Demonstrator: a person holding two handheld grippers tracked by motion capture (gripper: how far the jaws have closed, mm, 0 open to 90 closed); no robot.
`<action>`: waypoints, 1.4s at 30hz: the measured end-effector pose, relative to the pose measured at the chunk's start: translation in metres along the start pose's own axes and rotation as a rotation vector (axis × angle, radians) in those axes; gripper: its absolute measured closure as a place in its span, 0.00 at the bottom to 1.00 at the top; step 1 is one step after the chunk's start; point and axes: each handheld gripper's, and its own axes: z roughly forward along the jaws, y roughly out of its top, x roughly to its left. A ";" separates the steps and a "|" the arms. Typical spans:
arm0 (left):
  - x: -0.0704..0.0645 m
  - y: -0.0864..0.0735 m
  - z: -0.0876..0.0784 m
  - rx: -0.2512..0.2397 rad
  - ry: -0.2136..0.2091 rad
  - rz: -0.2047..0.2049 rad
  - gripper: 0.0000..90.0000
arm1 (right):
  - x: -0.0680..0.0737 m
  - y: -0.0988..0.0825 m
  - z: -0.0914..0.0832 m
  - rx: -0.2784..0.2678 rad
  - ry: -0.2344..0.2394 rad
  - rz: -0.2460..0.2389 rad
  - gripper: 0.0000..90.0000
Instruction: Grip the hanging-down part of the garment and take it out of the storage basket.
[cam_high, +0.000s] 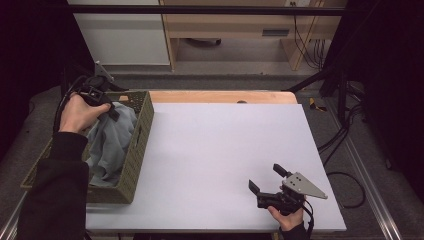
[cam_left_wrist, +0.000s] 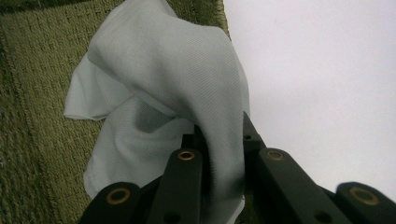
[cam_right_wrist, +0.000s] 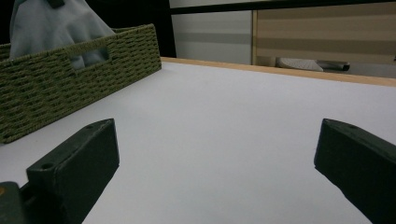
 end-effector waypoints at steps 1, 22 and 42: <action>0.000 0.000 0.000 0.000 0.001 0.001 0.92 | 0.000 0.000 0.000 0.001 0.000 0.000 0.00; 0.003 -0.006 -0.034 -0.061 0.013 0.005 0.92 | 0.001 0.001 0.005 0.019 0.014 0.004 0.00; -0.016 -0.007 -0.113 -0.176 0.057 0.032 0.93 | 0.010 0.015 0.017 0.006 0.069 -0.007 0.00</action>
